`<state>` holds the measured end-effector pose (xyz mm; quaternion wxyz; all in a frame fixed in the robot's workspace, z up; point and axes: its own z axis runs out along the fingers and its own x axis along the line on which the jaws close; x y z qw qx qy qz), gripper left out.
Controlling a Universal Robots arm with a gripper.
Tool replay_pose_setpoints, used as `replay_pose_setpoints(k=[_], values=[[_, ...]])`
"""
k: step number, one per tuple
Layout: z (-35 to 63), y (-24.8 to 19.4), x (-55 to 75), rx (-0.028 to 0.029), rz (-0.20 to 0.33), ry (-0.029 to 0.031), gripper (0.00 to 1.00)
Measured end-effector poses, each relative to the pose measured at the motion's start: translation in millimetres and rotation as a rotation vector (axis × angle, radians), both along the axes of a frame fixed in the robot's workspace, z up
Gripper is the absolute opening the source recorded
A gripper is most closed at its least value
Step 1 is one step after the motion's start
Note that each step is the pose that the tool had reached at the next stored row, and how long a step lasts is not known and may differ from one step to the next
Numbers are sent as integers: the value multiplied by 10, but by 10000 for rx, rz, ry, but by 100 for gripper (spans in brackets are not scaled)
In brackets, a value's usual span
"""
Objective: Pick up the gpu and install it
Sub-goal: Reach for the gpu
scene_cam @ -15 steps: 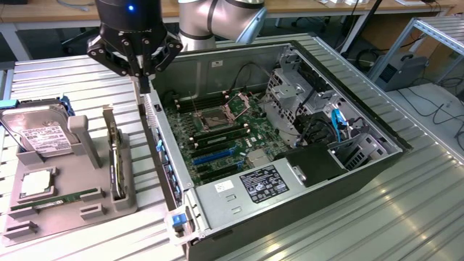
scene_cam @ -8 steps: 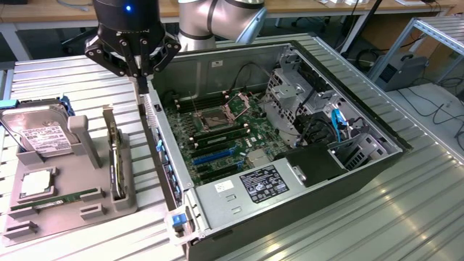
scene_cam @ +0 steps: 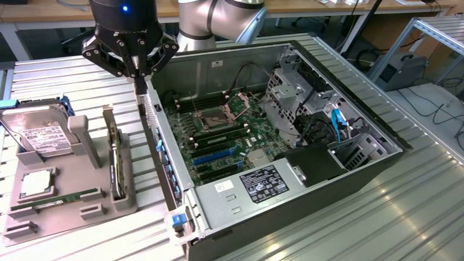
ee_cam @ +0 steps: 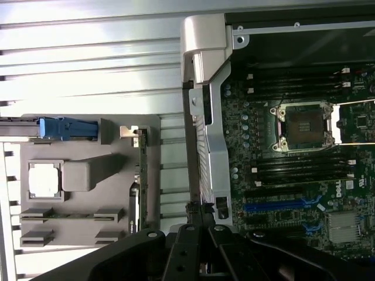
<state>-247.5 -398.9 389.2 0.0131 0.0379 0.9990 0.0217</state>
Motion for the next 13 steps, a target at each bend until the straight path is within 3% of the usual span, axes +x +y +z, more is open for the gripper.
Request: replay_pose_setpoints(k=[13], values=[[-3, 0, -45, 0, 0, 0, 11]])
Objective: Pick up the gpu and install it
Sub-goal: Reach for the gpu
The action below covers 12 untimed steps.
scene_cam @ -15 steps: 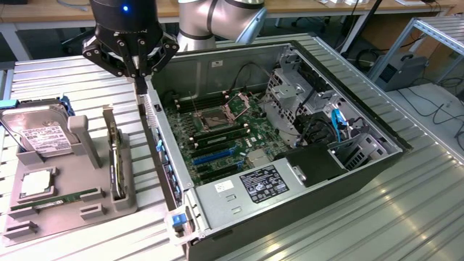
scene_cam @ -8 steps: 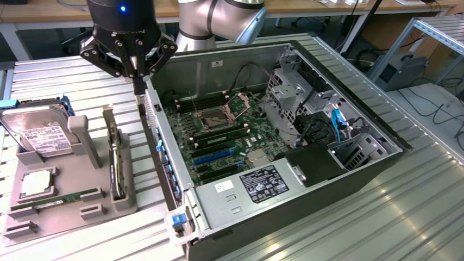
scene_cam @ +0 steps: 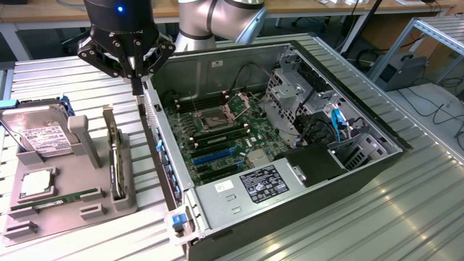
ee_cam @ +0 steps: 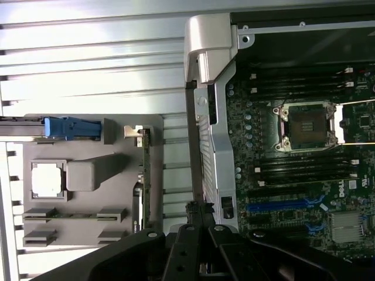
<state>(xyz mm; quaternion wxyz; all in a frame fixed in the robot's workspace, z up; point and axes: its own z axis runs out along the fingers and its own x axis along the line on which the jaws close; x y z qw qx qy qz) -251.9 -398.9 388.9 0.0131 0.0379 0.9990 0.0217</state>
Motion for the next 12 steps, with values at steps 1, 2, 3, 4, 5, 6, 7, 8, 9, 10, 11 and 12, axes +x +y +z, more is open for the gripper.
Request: replay_pose_setpoints(k=[1, 2, 3, 4, 5, 6, 7, 8, 9, 10, 11, 12], values=[[0, 0, -3, 0, 0, 0, 11], [-1, 0, -6, 0, 0, 0, 11], [-1, 0, -9, 0, 0, 0, 11], [-1, 0, -12, 0, 0, -1, 11], [-1, 0, -15, 0, 0, 0, 11], [-2, 0, -18, 0, 0, 0, 11], [-2, 0, -21, 0, 0, -1, 11], [-2, 0, -24, 0, 0, -1, 11], [-2, 0, -26, 0, 0, 0, 11], [-2, 0, -30, 0, 0, -1, 11], [-3, 0, -33, 0, 0, 0, 11], [-3, 0, -35, 0, 0, 0, 11]])
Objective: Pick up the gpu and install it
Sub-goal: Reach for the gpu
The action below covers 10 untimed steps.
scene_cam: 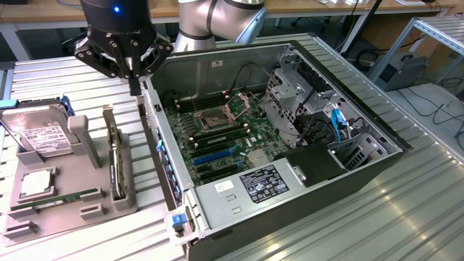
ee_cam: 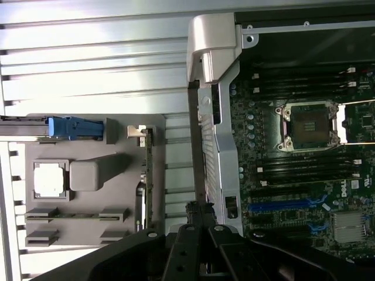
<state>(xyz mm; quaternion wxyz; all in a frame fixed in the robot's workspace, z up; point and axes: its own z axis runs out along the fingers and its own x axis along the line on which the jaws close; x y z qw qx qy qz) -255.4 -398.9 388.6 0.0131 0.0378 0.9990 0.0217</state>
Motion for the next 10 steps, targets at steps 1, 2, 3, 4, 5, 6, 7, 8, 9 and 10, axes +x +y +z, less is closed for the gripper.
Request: replay_pose_setpoints(k=[1, 2, 3, 4, 5, 6, 7, 8, 9, 10], values=[[0, 0, -4, 0, 0, 0, 11], [0, 0, -6, 0, 0, 0, 11], [0, 0, -11, 0, 0, 0, 11], [0, 0, -13, 0, 0, 0, 11], [-1, 0, -17, 0, -1, 0, 11], [-1, 0, -20, 0, 0, 0, 11], [-1, 0, -24, 1, -1, 0, 11], [-2, 0, -27, 0, 0, -1, 11], [-2, 0, -30, 0, 0, 0, 11], [-2, 0, -33, 0, 0, 0, 11]])
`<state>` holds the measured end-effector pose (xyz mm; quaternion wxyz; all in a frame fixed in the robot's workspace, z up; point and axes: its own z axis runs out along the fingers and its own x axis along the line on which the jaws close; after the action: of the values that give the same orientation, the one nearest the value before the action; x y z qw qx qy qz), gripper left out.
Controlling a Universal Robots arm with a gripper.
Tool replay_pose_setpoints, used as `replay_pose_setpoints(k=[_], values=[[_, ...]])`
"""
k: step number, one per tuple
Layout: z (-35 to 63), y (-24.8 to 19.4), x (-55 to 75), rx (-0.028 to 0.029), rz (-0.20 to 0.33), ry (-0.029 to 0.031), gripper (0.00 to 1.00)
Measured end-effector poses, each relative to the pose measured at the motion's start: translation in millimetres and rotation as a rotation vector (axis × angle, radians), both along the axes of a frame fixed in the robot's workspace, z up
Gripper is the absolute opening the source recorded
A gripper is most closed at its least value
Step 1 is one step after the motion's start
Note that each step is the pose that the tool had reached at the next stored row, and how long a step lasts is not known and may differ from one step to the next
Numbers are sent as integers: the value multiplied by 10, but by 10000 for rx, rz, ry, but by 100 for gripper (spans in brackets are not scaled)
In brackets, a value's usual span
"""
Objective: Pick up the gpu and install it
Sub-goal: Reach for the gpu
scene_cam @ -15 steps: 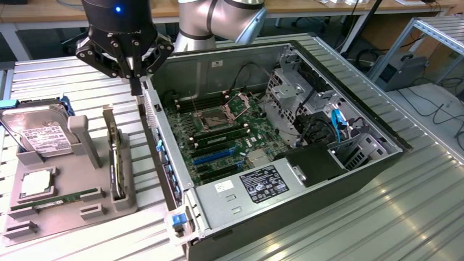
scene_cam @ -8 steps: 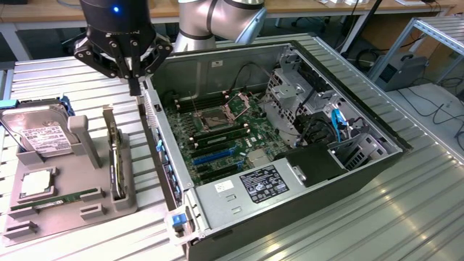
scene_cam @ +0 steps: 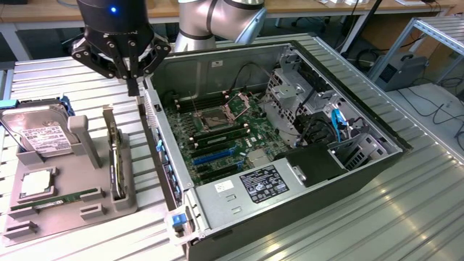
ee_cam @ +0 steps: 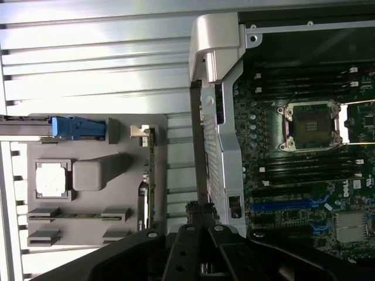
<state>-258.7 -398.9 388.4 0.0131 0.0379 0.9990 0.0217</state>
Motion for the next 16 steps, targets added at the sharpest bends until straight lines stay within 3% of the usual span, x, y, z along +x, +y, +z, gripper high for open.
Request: replay_pose_setpoints(k=[16], values=[[-6, 0, -51, 1, 0, -1, 11]])
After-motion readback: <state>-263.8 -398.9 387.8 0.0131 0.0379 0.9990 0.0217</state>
